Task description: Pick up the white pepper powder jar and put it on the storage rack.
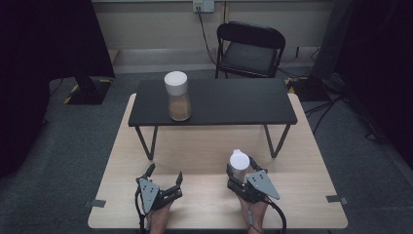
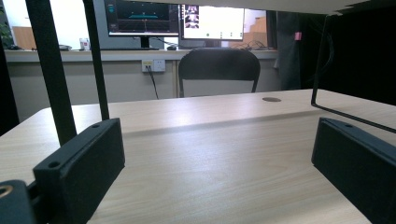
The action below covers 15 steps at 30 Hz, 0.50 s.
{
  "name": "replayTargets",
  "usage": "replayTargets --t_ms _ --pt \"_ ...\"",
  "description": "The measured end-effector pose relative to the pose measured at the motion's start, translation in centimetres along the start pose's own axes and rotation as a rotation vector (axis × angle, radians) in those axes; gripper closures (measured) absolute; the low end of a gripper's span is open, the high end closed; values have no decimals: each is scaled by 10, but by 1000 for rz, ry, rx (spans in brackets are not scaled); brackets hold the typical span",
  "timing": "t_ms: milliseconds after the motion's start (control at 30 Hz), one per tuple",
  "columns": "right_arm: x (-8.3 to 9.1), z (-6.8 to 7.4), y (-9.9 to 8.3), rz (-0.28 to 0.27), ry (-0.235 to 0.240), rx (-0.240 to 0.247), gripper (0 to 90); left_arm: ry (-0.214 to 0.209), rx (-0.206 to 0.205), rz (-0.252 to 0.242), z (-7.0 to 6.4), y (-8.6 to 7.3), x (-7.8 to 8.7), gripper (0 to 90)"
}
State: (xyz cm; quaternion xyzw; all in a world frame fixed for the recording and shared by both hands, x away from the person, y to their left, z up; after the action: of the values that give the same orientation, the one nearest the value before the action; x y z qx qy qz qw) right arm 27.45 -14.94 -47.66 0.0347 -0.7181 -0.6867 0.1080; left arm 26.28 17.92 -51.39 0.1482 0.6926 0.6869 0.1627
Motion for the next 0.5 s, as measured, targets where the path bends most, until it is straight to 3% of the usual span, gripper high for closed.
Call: replayTargets --t_ms 500 --pt "-5 0 -4 19 8 -5 273 0 0 0 0 0 0 21"
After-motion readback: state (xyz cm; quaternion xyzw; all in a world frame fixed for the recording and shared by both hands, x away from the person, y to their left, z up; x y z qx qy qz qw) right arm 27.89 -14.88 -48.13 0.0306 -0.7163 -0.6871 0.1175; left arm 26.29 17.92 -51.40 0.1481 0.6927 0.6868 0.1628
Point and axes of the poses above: each handheld gripper's, and its own axes: x roughly backward along the jaws, y roughly out of its top, z roughly to its left, the point moved 10 cm from there along -x, roughly forward along the jaws, and after that the axes turned 8 degrees about -y, right-handed, at the moved point
